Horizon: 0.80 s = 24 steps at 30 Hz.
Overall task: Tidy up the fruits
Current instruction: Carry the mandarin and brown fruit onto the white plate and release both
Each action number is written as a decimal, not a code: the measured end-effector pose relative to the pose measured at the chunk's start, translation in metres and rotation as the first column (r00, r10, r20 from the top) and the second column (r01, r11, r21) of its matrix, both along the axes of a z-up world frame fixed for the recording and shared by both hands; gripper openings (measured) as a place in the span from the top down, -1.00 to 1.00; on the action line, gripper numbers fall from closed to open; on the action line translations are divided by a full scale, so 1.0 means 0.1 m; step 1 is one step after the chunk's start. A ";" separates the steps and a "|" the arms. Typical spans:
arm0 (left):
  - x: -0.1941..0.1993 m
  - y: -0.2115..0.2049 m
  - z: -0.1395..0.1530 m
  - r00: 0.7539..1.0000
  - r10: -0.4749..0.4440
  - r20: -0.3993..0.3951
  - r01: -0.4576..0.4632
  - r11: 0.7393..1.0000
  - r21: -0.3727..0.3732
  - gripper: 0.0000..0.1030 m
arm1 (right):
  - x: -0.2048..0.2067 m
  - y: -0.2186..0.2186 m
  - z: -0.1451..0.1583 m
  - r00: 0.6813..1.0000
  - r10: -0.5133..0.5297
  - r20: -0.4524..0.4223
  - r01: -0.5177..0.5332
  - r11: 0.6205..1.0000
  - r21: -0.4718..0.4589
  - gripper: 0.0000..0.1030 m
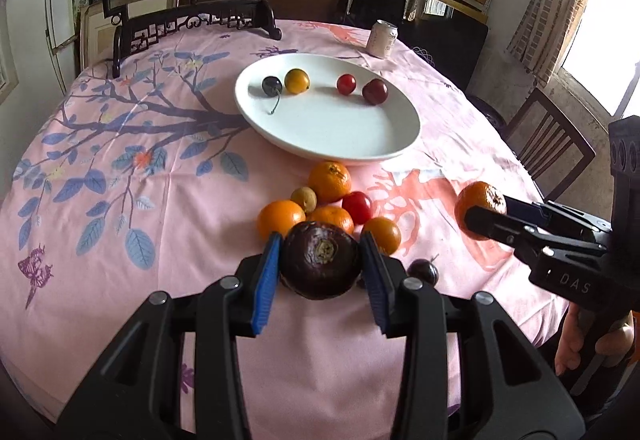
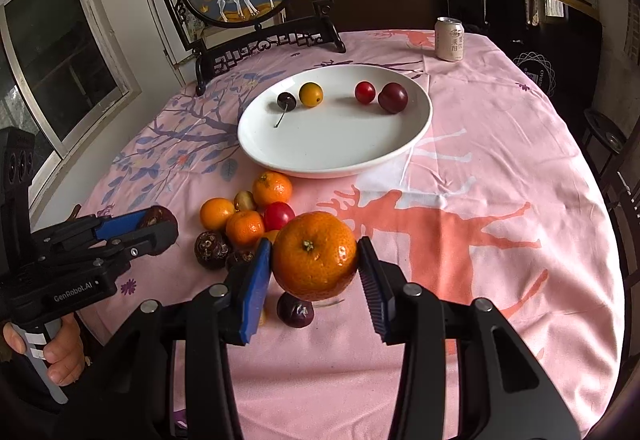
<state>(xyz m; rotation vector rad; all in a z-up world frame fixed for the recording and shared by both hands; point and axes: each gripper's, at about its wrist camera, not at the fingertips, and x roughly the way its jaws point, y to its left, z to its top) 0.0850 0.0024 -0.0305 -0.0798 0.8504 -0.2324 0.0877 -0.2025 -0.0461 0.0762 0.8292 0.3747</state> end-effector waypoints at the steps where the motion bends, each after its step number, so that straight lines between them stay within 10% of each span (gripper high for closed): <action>1: 0.07 0.00 0.05 1.000 0.000 0.008 0.000 1.000 0.005 0.23 | 0.04 0.00 0.01 1.000 0.001 -0.003 -0.001 1.000 0.002 0.15; 9: 1.23 -0.04 0.31 0.999 0.032 0.001 -0.032 0.996 0.086 0.23 | 0.86 0.11 0.25 0.999 0.025 0.042 -0.024 0.999 -0.037 0.15; 16: 2.26 -0.16 -0.10 0.988 0.064 -0.140 -0.052 0.995 0.085 0.22 | 1.83 0.42 -0.04 0.998 0.052 -0.027 -0.055 0.991 -0.126 0.15; 24: 2.59 -0.19 -0.28 0.982 0.071 -0.176 -0.058 0.995 0.078 0.21 | 2.29 0.44 -0.37 0.995 0.035 -0.096 -0.049 0.987 -0.153 0.15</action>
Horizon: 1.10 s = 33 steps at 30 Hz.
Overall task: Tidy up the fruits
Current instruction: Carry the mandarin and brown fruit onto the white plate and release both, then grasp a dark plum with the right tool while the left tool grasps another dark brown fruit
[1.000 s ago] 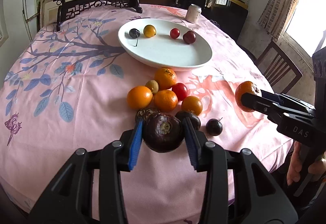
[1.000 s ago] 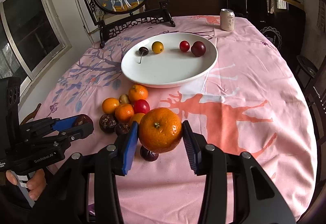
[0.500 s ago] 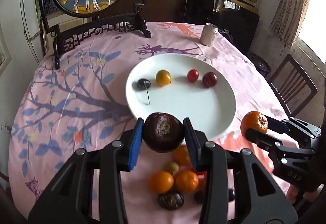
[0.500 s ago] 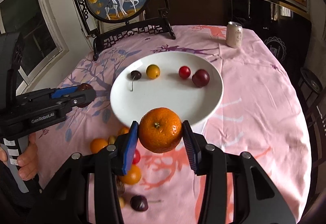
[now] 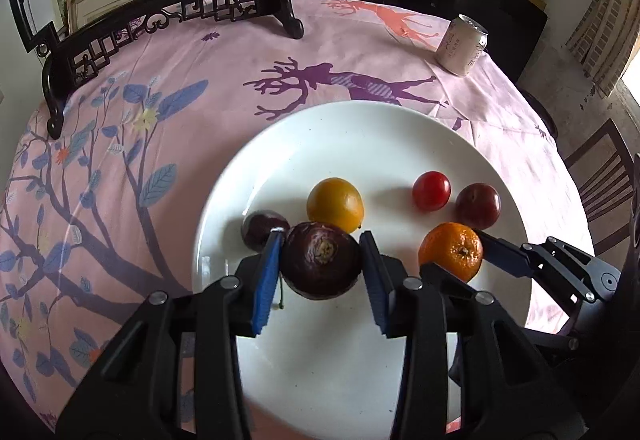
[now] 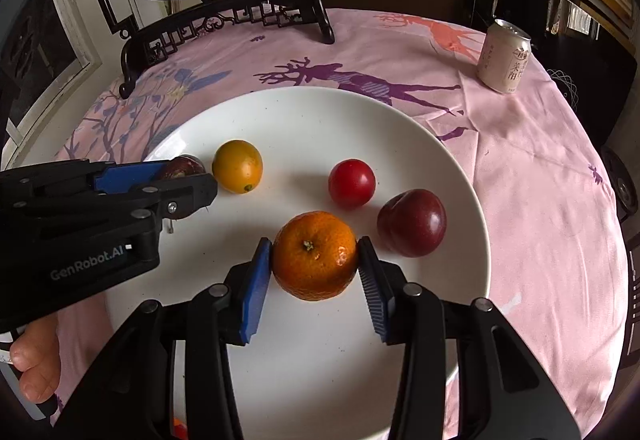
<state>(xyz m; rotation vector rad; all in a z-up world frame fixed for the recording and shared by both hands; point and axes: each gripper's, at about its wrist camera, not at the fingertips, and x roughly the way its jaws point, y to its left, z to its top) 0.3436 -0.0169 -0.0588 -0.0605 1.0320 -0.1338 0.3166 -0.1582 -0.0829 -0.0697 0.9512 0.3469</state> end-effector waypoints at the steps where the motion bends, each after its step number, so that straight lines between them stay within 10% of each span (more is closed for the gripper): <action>1: 0.02 -0.01 0.00 1.000 -0.003 -0.004 0.003 1.000 -0.001 0.21 | 0.03 0.01 -0.02 1.000 0.005 -0.015 -0.005 1.000 -0.003 0.13; 12: -1.24 0.40 0.71 0.978 0.028 0.205 -0.024 0.999 -0.023 -0.32 | -1.21 -0.34 0.62 0.996 0.006 0.092 -0.012 0.998 0.069 -0.26; 21: -2.49 0.64 0.22 0.976 0.078 0.204 -0.072 0.997 -0.037 -0.41 | -2.46 -0.37 0.18 0.999 -0.028 0.033 0.025 0.994 0.103 -0.28; 28: -2.71 0.63 -0.08 0.989 0.070 0.134 -0.070 0.998 -0.005 -0.41 | -2.67 -0.24 0.08 0.997 0.007 0.071 -0.012 0.997 0.081 -0.27; 33: -2.78 0.60 -0.15 0.992 0.062 0.114 -0.062 0.998 0.002 -0.41 | -2.60 -0.12 -0.02 0.998 0.036 0.055 -0.039 0.997 0.070 0.12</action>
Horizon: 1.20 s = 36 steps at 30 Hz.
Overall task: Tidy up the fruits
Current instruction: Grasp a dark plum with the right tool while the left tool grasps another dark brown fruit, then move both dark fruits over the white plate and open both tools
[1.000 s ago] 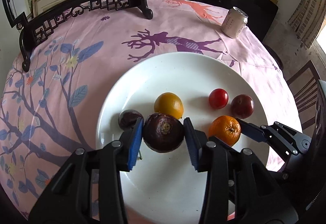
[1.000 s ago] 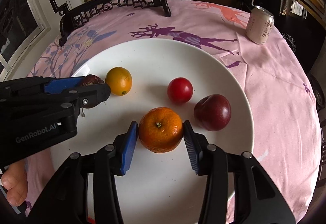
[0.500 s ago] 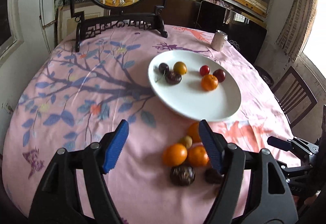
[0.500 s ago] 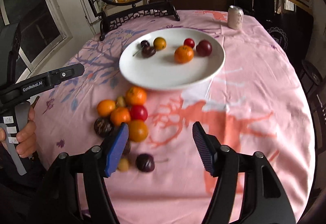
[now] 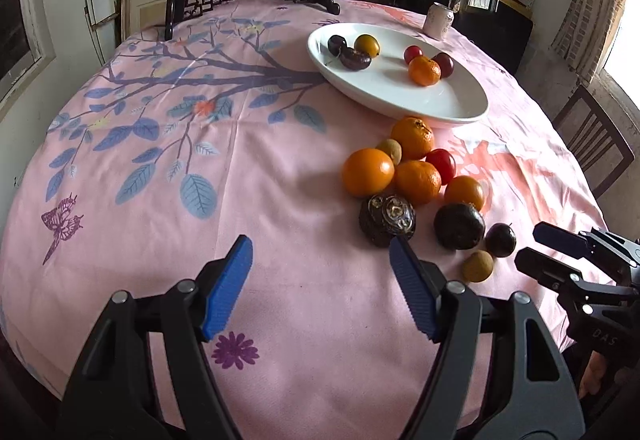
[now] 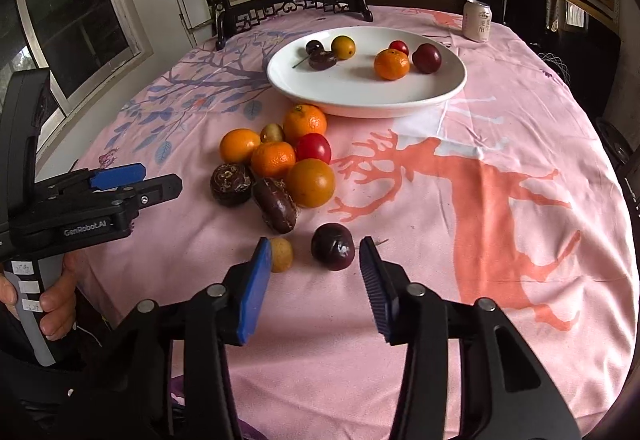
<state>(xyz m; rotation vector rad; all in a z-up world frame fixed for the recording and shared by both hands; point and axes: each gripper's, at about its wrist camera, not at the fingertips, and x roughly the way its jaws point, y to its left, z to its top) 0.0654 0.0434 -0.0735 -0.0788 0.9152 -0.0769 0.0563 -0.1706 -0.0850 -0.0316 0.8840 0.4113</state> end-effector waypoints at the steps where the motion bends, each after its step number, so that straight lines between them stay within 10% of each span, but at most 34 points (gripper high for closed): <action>1: -0.01 0.00 0.00 1.000 -0.002 0.000 0.002 1.000 -0.003 -0.41 | 0.03 0.01 -0.03 1.000 -0.006 -0.001 0.006 1.000 -0.008 0.16; 5: -0.01 -0.03 -0.01 1.000 -0.012 -0.005 0.012 1.000 -0.015 -0.41 | 0.17 0.03 -0.18 0.999 -0.011 -0.053 0.010 1.000 -0.018 0.47; 19: 0.37 -0.37 -0.27 0.995 -0.069 -0.078 0.069 0.998 -0.009 -0.41 | 0.09 -0.28 -0.08 0.995 -0.080 -0.067 0.084 0.995 0.049 0.48; 24: 0.49 -0.49 -0.27 0.995 -0.074 -0.063 0.076 0.996 0.037 0.21 | 0.08 -0.30 -0.07 0.994 -0.082 -0.070 0.087 0.994 0.066 0.48; 36: 0.20 -0.28 0.06 0.997 -0.074 0.004 0.074 0.995 -0.060 0.20 | 0.07 -0.28 0.01 0.995 -0.088 -0.052 0.092 0.992 0.091 0.47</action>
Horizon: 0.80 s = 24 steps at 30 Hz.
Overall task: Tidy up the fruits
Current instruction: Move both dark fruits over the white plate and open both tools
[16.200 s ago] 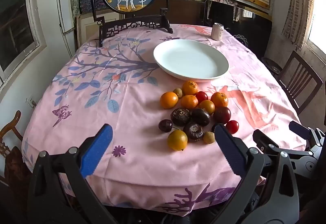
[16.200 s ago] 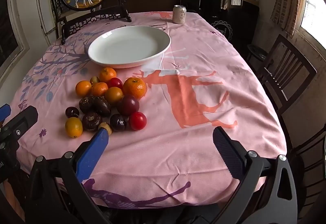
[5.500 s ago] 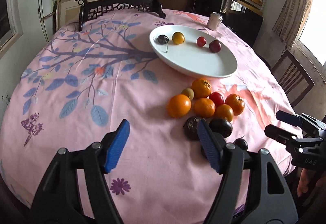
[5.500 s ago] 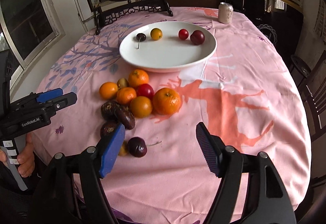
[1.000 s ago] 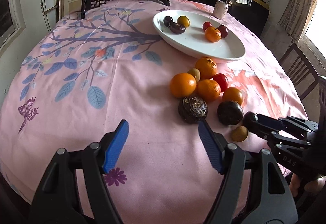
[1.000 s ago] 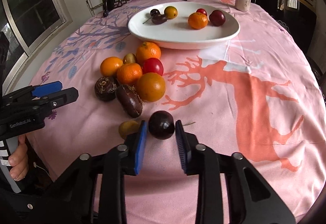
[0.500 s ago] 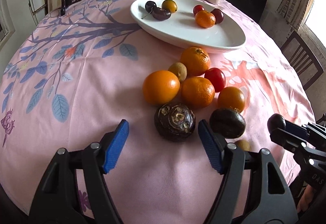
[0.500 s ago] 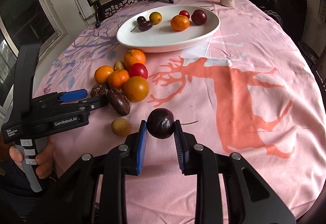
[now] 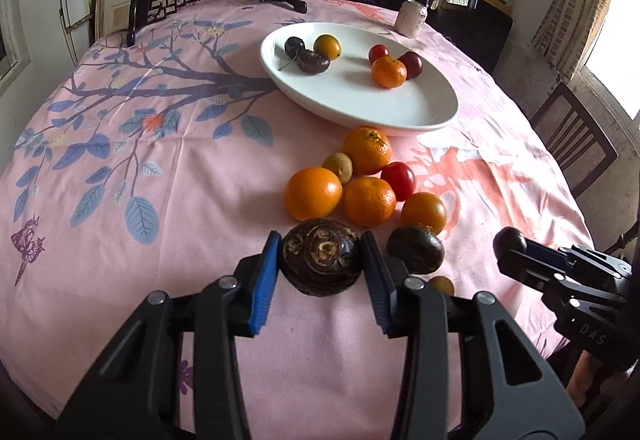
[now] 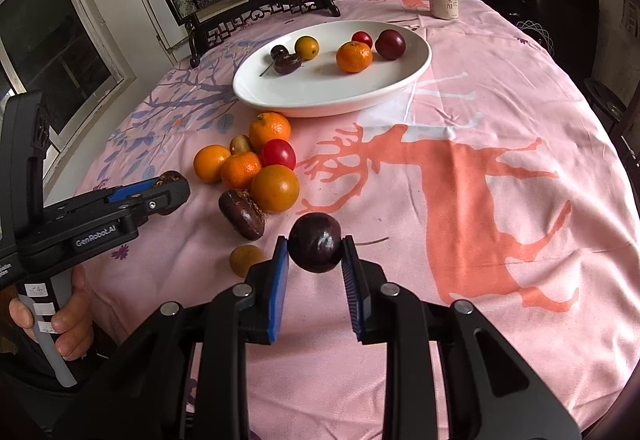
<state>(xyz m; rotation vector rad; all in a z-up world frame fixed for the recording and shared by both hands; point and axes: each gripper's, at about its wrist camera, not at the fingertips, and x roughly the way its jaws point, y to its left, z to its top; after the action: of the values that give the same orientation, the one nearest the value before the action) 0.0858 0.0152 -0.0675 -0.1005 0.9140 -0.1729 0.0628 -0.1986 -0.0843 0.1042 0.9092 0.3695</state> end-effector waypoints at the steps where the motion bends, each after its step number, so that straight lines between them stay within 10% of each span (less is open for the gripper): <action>1: -0.02 0.00 0.03 1.000 -0.004 0.005 0.004 1.000 -0.005 0.20 | 0.00 0.01 0.00 1.000 0.002 0.001 -0.002 1.000 0.001 0.48; 13: 0.18 -0.05 0.29 0.998 -0.055 -0.003 0.055 0.998 0.002 0.20 | 0.16 0.04 0.13 0.999 0.031 0.021 -0.031 1.000 -0.005 0.47; 24: 1.81 -0.35 0.56 0.999 -0.001 -0.034 0.003 0.998 0.063 0.20 | 1.50 0.02 0.51 0.993 0.013 0.119 -0.004 0.997 -0.077 0.48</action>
<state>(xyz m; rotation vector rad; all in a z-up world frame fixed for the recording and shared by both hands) 0.2670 -0.0199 -0.0113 -0.0437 0.9523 -0.1442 0.2127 -0.1967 -0.0337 0.0071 0.8048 0.3450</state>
